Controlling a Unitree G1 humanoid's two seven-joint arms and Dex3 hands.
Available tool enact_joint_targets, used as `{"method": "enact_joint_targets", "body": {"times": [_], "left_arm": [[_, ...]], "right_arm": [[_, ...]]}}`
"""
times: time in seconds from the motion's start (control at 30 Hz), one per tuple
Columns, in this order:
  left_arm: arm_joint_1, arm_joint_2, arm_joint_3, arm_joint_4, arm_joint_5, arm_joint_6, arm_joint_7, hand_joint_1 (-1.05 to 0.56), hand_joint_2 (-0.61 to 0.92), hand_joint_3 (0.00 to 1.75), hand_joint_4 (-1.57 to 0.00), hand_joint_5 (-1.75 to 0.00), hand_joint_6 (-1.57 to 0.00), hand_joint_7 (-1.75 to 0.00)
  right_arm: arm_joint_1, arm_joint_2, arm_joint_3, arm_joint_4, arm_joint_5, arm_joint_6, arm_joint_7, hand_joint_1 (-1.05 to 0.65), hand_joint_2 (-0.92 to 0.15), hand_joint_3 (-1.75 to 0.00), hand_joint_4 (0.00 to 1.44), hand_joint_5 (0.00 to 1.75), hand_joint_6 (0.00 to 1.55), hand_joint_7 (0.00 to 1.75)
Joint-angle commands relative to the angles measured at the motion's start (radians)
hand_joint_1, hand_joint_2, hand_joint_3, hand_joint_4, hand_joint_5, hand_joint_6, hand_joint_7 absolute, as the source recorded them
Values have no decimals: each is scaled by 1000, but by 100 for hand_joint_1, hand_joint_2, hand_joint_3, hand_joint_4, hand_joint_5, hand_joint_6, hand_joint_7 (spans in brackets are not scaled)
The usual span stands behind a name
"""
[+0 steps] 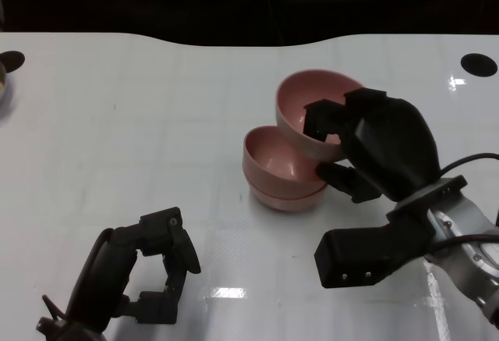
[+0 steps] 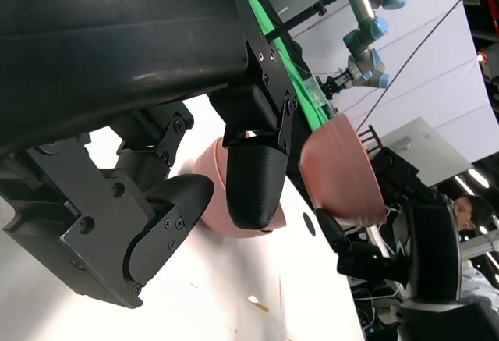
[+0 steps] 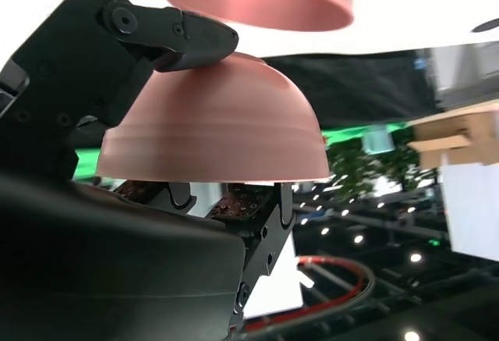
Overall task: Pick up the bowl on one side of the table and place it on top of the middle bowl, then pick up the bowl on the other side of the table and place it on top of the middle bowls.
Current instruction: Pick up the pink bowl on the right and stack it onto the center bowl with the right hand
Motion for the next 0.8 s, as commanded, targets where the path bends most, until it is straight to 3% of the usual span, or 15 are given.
{"method": "enact_joint_targets", "body": {"times": [0.03,0.3,0.37,0.4,0.47,0.5,0.53,0.57,0.63,0.73,0.8], "left_arm": [[13,10,3,-4,1,-1,10,-1,29,153,-89,-175,-83,-155],[4,12,3,11,7,-13,11,-2,33,148,-90,-172,-83,-152],[3,13,4,13,15,-17,16,-3,33,148,-90,-172,-83,-152],[3,13,4,13,16,-17,17,-3,33,148,-90,-172,-84,-152],[3,12,5,13,18,-16,17,-3,33,148,-91,-171,-84,-152],[1,11,4,14,14,-13,13,-3,33,148,-91,-171,-84,-152],[1,10,3,14,12,-11,11,-3,33,148,-91,-170,-84,-152],[0,9,3,14,11,-10,9,-3,32,148,-91,-170,-84,-152],[-1,9,3,15,10,-9,9,-2,32,148,-91,-169,-84,-152],[-1,8,3,13,19,-5,14,-2,32,148,-91,-169,-84,-152],[0,7,3,8,29,4,20,-1,31,148,-92,-168,-85,-152]], "right_arm": [[-41,1,10,39,20,-30,33,-10,-28,-130,98,175,83,163],[-80,16,27,135,49,-73,85,-5,-31,-110,95,174,88,142],[-84,15,26,146,61,-82,107,-6,-36,-102,91,174,92,120],[-83,15,24,150,74,-92,122,-7,-39,-96,90,167,90,110],[-83,15,22,154,89,-103,139,-11,-56,-62,93,132,99,56],[-85,10,24,160,100,-112,167,-13,-62,-48,84,115,98,32],[-87,6,26,164,107,-118,187,-18,-68,-35,70,82,84,17],[-88,4,27,166,112,-123,202,-20,-75,-21,66,53,76,7],[-89,2,26,168,114,-128,216,-23,-80,-13,63,35,69,2],[-83,-6,25,159,121,-123,264,-24,-82,-9,62,27,66,0],[-75,-18,25,144,132,-113,324,-55,-90,-24,30,10,33,0]]}}
